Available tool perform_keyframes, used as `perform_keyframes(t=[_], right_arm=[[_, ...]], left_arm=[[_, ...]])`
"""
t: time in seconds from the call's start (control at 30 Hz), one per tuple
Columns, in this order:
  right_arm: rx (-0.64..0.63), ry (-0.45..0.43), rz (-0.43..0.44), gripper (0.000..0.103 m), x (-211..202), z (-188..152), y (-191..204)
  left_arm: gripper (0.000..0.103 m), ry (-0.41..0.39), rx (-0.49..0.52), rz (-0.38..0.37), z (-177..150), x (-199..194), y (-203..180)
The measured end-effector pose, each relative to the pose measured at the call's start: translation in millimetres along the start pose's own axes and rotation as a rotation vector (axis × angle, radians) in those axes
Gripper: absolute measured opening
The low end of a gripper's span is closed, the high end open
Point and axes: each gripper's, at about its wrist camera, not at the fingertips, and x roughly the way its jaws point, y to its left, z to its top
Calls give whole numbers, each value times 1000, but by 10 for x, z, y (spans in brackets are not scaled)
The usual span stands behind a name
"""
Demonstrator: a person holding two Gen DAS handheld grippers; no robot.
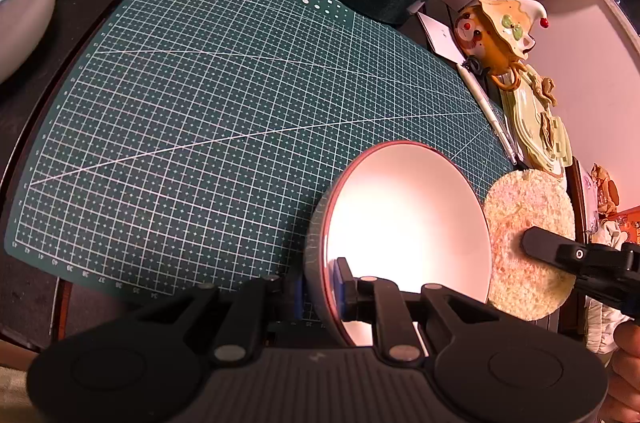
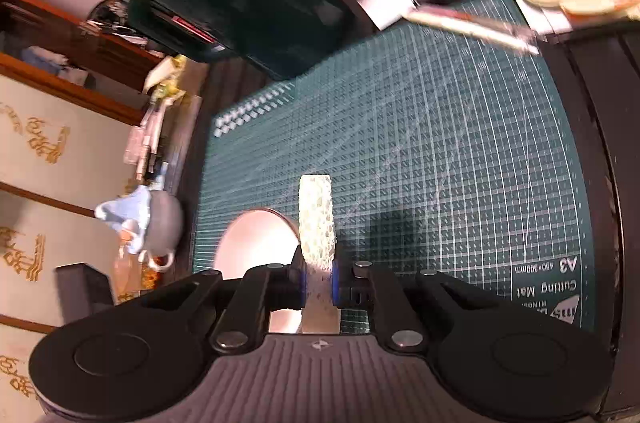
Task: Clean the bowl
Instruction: 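Scrub the bowl's outer side with the sponge while the left tool holds the bowl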
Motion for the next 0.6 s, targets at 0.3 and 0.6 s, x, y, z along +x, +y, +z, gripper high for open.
perform_keyframes(t=[0.3,0.6], right_arm=[[-113,33,-232,12,256,-64,35],[-121,15,-242,14,129,-65,43]], left_arm=[[15,-1,2,1,-2,-7,5],[15,-1,4,4,-11,-9,-5]])
